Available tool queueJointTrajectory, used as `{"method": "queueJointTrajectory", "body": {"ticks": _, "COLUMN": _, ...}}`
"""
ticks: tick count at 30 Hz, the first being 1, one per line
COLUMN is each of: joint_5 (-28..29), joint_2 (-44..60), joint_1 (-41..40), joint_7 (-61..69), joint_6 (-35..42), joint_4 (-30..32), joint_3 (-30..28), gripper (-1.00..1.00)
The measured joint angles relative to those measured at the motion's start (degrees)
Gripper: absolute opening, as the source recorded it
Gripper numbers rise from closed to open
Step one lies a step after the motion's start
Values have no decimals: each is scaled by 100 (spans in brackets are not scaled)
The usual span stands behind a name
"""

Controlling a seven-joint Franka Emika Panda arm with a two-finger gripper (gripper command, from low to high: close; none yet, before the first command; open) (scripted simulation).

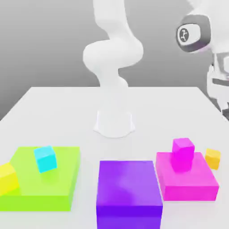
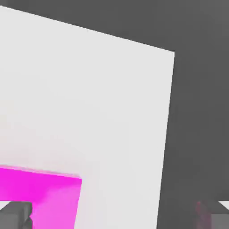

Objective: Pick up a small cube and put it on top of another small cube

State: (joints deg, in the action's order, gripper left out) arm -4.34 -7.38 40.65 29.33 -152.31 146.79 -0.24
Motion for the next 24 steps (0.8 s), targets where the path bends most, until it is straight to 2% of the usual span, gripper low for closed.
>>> {"method": "queueJointTrajectory", "body": {"ticks": 6, "joint_5": 131, "joint_2": 771, "joint_1": 620, "joint_7": 1362, "joint_6": -421, "joint_4": 306, "joint_3": 283, "gripper": 0}}
{"method": "queueJointTrajectory", "body": {"ticks": 11, "joint_5": 540, "joint_2": 1415, "joint_1": 915, "joint_7": 2266, "joint_6": -773, "joint_4": 554, "joint_3": 491, "gripper": 0}}
{"method": "queueJointTrajectory", "body": {"ticks": 17, "joint_5": 905, "joint_2": 2591, "joint_1": 1130, "joint_7": 2216, "joint_6": -1692, "joint_4": 392, "joint_3": 289, "gripper": 0}}
{"method": "queueJointTrajectory", "body": {"ticks": 18, "joint_5": 922, "joint_2": 2728, "joint_1": 1155, "joint_7": 2202, "joint_6": -1802, "joint_4": 367, "joint_3": 260, "gripper": -100}}
{"method": "queueJointTrajectory", "body": {"ticks": 24, "joint_5": 930, "joint_2": 2796, "joint_1": 1167, "joint_7": 2195, "joint_6": -1842, "joint_4": 354, "joint_3": 246, "gripper": -100}}
